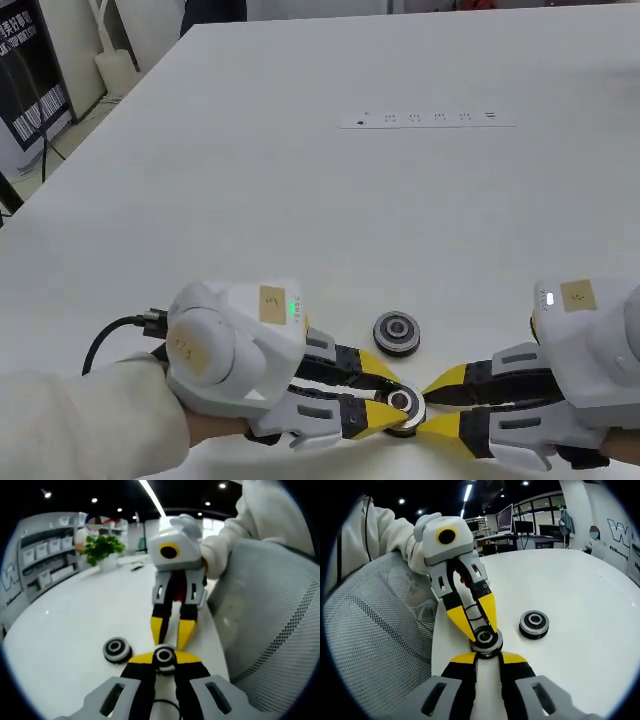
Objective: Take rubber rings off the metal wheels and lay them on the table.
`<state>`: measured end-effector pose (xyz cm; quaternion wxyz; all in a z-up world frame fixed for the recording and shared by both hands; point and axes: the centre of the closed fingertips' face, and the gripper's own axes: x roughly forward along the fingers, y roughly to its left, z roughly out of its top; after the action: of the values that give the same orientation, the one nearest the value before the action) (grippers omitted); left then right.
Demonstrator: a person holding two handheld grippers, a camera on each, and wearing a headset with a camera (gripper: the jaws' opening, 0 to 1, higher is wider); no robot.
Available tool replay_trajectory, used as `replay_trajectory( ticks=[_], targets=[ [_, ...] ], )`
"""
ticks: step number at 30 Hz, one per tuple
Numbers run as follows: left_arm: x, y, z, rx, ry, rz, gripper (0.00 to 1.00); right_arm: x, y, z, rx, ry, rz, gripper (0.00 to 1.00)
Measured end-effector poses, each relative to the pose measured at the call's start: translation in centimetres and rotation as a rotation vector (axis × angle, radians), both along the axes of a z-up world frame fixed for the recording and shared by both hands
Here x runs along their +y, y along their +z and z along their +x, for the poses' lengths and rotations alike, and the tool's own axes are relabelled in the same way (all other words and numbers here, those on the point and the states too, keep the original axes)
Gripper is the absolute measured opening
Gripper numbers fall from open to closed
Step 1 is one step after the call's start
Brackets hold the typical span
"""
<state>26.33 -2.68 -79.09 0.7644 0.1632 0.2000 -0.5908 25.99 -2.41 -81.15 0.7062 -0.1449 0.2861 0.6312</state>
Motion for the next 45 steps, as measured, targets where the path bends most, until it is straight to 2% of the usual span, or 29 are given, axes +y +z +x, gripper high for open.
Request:
replay_trajectory(
  ticks=[15,18,29,34,40,45],
  targets=[
    [0.07,-0.13,0.12,-0.013,-0.009,0.005,0.14,-0.32,-0.04,0.06,-0.025,0.02,-0.021,0.08],
    [0.07,-0.11,0.11,-0.016,-0.009,0.006,0.14,-0.37,-0.02,0.14,-0.033,0.018,-0.022,0.04],
    [0.18,-0.17,0.14,-0.025,-0.011,0.008,0.14,-0.33,0.04,0.3,-0.039,0.006,-0.024,0.01],
    [0.23,-0.18,0.14,-0.029,-0.012,0.008,0.14,-0.37,0.07,0.47,-0.026,-0.016,-0.032,0.0],
    [0.24,-0.15,0.15,-0.034,-0.01,0.007,0.14,-0.61,0.12,0.81,0.029,-0.067,-0.013,0.0],
    [0.24,-0.15,0.16,-0.036,-0.009,0.009,0.14,-0.59,0.2,0.72,0.037,-0.072,-0.012,0.0]
  ],
)
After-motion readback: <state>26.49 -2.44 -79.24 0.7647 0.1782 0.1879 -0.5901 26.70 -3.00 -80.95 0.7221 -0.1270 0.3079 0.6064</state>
